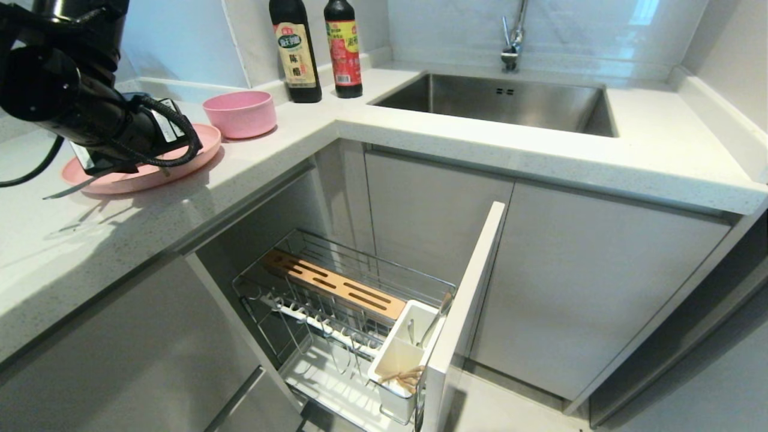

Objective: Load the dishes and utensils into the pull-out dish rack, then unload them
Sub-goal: Pick up the chopsticks and place it in the cupboard

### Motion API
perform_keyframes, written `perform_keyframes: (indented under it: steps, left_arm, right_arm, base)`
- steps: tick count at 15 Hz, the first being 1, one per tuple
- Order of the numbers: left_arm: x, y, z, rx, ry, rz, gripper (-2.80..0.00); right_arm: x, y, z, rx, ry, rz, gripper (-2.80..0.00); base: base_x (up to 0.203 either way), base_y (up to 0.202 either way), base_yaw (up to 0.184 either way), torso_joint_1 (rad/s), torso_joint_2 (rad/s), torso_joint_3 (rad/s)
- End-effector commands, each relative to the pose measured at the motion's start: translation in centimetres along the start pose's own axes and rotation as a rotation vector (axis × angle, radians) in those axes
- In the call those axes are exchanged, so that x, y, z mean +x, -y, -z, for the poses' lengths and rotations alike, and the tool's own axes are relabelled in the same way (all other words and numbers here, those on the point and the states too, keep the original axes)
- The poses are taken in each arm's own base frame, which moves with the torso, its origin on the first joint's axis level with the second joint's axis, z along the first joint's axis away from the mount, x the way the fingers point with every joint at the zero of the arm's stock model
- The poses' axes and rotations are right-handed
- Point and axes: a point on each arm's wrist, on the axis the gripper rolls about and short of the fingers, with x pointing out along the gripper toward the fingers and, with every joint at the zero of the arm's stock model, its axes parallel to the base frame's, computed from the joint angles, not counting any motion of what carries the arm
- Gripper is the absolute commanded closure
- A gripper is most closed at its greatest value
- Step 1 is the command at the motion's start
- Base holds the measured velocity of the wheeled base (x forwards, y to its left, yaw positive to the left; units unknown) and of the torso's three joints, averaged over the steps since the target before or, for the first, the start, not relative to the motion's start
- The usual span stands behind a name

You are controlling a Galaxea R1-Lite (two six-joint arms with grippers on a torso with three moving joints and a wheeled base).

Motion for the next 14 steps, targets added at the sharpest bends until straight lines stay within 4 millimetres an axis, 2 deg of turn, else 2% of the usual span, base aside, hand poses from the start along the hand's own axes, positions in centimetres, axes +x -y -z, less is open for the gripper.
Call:
perform_keyframes:
  steps: [1, 11, 14]
  left_arm:
    - [0.0, -0.1, 0.0, -0.003, 0.001, -0.006, 0.00]
    - [-0.1, -0.2, -0.1, -0.003, 0.003, -0.010, 0.00]
    - [-1.3, -0.7, -0.6, -0.021, 0.044, -0.022, 0.00]
  right_arm:
    - [0.0, 0.0, 0.0, 0.000, -0.001, 0.000, 0.00]
    - [0.0, 0.0, 0.0, 0.000, -0.001, -0.001, 0.00]
    - [0.0, 0.0, 0.0, 0.000, -0.001, 0.000, 0.00]
  base:
    - [0.000, 0.000, 0.000, 0.000, 0.00, 0.000]
    - [0.000, 0.000, 0.000, 0.000, 0.00, 0.000]
    - [0.000, 0.000, 0.000, 0.000, 0.00, 0.000]
